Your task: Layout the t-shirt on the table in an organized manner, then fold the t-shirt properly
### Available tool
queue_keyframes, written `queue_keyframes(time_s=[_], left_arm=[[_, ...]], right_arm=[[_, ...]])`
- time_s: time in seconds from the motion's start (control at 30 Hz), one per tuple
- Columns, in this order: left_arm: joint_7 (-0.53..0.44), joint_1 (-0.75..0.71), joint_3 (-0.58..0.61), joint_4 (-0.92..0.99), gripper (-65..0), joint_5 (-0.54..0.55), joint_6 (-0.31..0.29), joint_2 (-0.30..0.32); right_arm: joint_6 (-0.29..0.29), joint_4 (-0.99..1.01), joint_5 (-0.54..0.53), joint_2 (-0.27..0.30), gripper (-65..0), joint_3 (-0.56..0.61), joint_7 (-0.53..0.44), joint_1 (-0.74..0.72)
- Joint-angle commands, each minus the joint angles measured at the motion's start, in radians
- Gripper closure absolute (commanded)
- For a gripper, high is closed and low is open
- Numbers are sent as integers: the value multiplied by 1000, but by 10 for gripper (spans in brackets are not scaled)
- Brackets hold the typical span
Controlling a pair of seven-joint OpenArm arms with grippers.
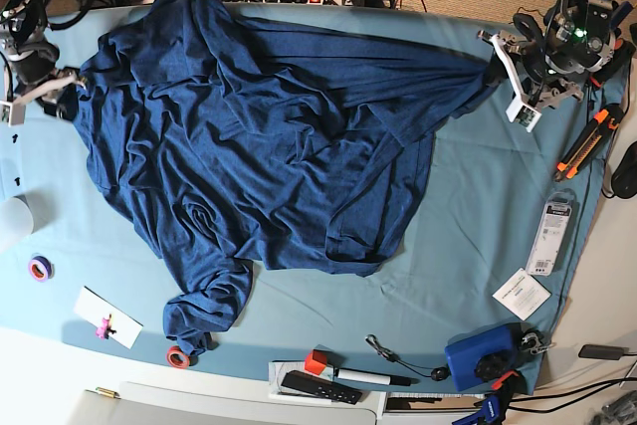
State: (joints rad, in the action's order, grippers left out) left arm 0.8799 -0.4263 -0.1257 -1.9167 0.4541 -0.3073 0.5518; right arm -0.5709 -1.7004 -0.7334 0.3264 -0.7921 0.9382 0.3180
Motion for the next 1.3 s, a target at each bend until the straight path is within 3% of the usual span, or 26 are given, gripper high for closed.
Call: queue_keyframes(time_s=[0.0,0.17,0.3,0.4,0.6,0.83,1.0,1.27], left_arm=[[10,-3,-4,-19,-324,4,-4,14],[-24,-3,-4,-40,-324,3,-4,14],[-43,-3,-4,-58,-323,3,-4,14],[-44,-3,-4,-69,-323,3,-4,13],[-84,-3,-4,-80,-323,3,-4,14],[-114,17,-4,-172,-323,3,-3,13],[-148,68,-4,-220,-322,88,-9,4],[-146,136,-1,-200,-322,278,-149,-109]], right_arm=[[-10,-14,-32,20,-210,-10,-27,-8],[-127,-14,-173,1,-210,-10,5,-40],[-127,-14,-329,-61,-210,-7,117,-41],[-127,-14,-378,-124,-210,-7,173,-34],[-127,-10,-321,-205,-210,17,172,-2],[-127,102,-166,-205,-210,126,85,6],[-127,196,-163,-205,-210,156,73,1],[-127,199,-183,-205,-210,156,79,0]])
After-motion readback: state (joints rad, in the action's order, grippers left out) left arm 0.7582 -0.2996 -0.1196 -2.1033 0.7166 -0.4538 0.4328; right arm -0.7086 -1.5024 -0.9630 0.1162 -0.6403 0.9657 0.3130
